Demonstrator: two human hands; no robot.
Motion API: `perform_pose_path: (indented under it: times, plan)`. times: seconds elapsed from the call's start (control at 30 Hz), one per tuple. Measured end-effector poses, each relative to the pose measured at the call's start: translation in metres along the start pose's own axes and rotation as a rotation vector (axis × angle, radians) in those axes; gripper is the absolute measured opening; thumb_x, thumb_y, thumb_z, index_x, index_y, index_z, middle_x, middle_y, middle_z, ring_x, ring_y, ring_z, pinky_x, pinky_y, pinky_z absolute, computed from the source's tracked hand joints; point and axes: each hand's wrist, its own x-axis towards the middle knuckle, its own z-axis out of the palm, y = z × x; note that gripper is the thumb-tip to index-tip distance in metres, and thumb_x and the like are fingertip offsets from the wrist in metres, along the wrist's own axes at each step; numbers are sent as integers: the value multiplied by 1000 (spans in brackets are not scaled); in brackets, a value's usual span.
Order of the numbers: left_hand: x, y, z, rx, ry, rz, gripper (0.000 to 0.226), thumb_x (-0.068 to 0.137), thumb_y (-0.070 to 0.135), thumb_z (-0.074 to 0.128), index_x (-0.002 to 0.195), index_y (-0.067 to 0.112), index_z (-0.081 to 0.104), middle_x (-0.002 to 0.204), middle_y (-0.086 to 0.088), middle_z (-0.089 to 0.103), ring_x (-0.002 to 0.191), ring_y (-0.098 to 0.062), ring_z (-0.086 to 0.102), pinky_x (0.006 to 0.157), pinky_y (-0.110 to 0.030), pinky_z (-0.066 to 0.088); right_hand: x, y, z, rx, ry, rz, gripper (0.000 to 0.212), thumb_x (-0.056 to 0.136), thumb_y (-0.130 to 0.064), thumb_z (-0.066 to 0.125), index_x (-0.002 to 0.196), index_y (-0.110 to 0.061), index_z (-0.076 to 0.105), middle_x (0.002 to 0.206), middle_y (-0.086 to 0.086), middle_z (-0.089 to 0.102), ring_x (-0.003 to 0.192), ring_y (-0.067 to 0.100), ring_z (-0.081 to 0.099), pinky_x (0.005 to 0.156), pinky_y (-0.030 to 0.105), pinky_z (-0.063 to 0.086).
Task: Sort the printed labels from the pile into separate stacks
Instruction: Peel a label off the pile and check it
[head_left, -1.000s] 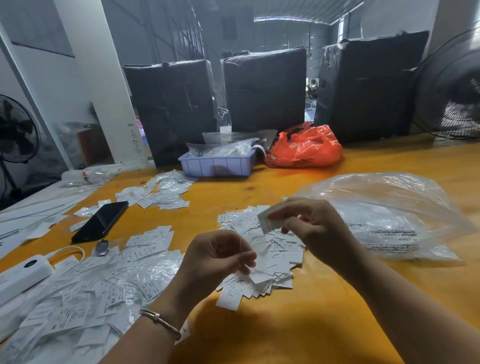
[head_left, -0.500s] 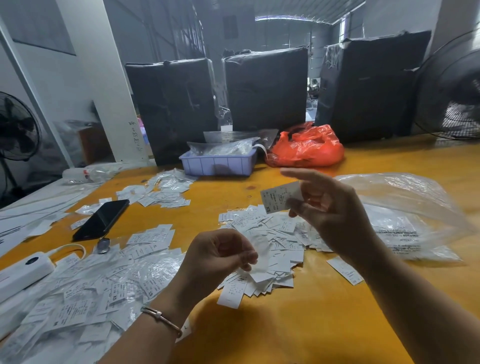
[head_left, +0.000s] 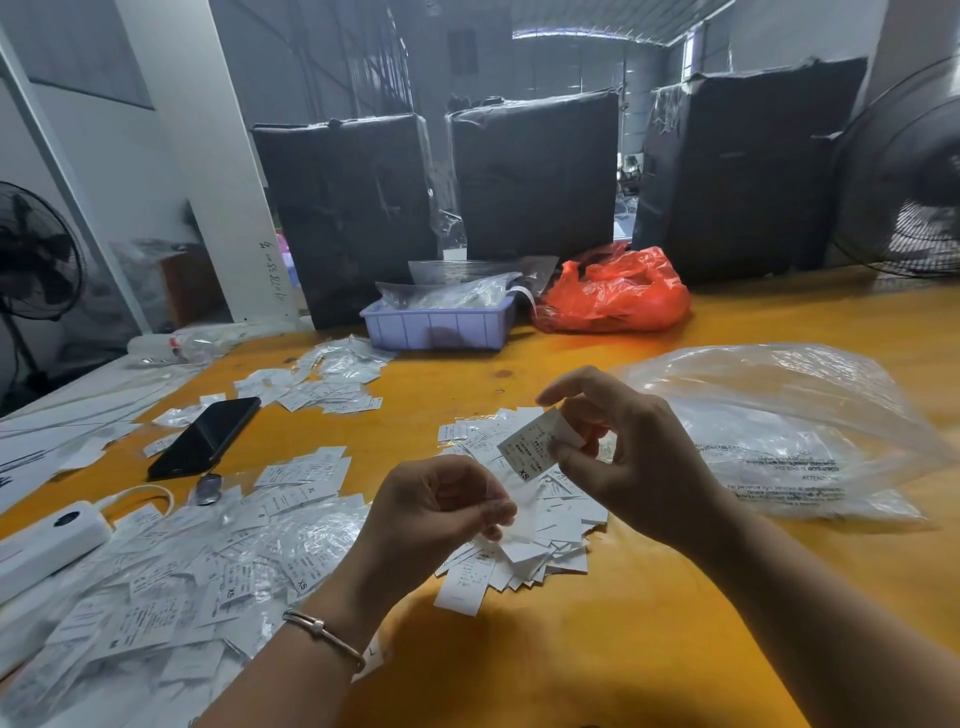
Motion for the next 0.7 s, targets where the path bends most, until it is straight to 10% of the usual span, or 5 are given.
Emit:
perform_pose_path:
  times: [0.53, 0.7]
  plan:
    - [0, 0, 3, -7, -78, -59, 15, 78, 10, 74, 87, -2, 74, 77, -10, 75, 66, -22, 72, 61, -23, 55, -1, 8, 6, -159, -314, -14, 15, 83, -3, 62, 87, -17, 68, 74, -7, 64, 65, 13, 56, 59, 33, 47]
    - [1, 1, 1, -35, -33, -101, 10, 81, 11, 71, 87, 3, 73, 80, -7, 76, 66, -19, 72, 59, -19, 53, 1, 13, 4, -16, -65, 96, 17, 77, -1, 75, 90, -11, 73, 73, -7, 68, 62, 3, 58, 56, 12, 42]
